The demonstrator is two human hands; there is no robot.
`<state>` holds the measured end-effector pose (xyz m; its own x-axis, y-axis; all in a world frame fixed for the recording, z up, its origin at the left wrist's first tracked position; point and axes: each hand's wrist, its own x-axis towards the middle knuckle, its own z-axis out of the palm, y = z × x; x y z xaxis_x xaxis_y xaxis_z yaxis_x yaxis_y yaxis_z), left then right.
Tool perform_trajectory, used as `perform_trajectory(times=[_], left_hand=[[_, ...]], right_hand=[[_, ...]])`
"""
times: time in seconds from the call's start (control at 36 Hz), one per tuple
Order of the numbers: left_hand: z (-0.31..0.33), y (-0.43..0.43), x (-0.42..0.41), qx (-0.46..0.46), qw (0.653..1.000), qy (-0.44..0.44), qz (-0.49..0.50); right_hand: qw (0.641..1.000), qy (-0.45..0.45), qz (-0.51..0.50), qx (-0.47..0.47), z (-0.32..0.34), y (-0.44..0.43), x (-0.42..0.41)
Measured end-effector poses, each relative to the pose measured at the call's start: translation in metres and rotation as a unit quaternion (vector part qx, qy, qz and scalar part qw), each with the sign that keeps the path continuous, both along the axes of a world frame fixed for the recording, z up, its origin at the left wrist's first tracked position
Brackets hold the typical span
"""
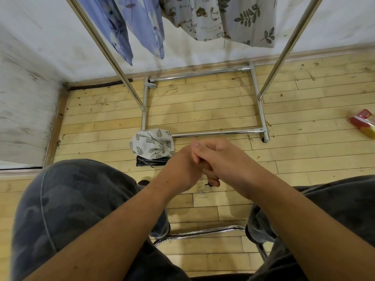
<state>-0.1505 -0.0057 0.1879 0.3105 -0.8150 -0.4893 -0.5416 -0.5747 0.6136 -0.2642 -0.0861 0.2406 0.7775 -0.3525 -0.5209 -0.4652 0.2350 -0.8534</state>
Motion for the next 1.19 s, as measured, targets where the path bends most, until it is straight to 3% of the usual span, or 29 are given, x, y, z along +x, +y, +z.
perform_trajectory(times=[0.17,0.33,0.47,0.61,0.78,0.97,1.19], left_hand=[[0.004,-0.003,-0.002,0.012,0.998,-0.06,0.006],[0.008,0.005,0.002,-0.021,0.999,0.004,0.047],[0.018,0.006,-0.001,-0.07,0.996,0.007,0.055],[0.038,0.006,0.006,-0.152,0.985,0.083,0.006],[0.064,0.017,0.019,-0.145,0.98,0.132,-0.017],[0.098,0.019,0.03,-0.148,0.98,0.133,0.012],[0.144,0.004,0.026,-0.193,0.976,0.099,-0.028]], right_hand=[[1.0,-0.019,0.02,-0.009,0.003,0.003,-0.001],[0.999,-0.015,0.018,-0.027,0.005,0.0,0.0],[0.992,-0.017,0.02,-0.125,0.009,-0.003,0.001],[0.981,-0.047,0.023,-0.189,0.014,-0.001,-0.001],[0.972,-0.029,0.033,-0.232,0.031,0.001,-0.007],[0.956,0.013,0.034,-0.29,0.061,0.003,-0.012],[0.937,0.014,-0.004,-0.348,0.11,-0.005,-0.018]])
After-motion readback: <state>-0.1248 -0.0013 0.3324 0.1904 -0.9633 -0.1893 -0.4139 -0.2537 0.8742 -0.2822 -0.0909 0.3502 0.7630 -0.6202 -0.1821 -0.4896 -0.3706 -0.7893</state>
